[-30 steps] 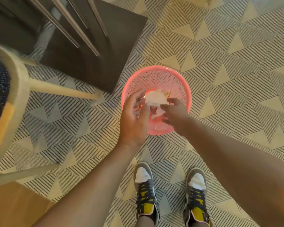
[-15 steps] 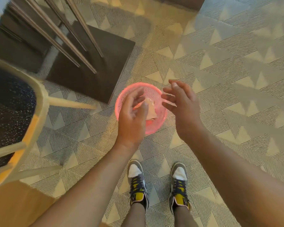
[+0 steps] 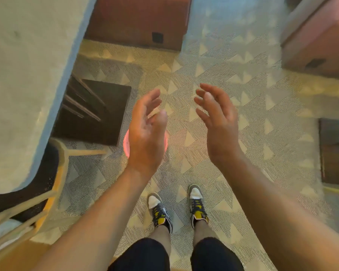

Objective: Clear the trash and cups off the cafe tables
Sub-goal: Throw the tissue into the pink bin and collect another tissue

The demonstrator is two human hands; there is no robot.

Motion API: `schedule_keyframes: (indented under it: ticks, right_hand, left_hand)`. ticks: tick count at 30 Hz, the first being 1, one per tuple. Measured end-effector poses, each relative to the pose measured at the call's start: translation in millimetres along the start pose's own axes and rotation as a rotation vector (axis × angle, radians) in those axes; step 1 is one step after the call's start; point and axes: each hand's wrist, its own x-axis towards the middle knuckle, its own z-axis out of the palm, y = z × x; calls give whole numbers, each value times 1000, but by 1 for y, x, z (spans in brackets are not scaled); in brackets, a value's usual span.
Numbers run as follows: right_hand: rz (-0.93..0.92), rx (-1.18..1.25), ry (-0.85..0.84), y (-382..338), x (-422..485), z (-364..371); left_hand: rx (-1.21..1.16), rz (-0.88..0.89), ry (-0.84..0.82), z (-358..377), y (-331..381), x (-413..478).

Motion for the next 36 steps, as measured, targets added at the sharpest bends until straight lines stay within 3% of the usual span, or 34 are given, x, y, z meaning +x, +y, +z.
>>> schedule_keyframes:
  ticks: [10,18,27,36]
  right_hand:
    - [-201,18,214,-152,-84,-65]
    - [-312,65,417,-215,-145,-133]
    - [-409,72,697,-256,-218,-269]
    - [-409,41,928,-268,-327,-447]
  left_hand:
    - [-23,147,-218,40,157,-36]
    - [17,287,-471,102,245,-69]
    - [-70,370,-730,235,299,-143]
    - [-145,393,-921,398,319,-279]
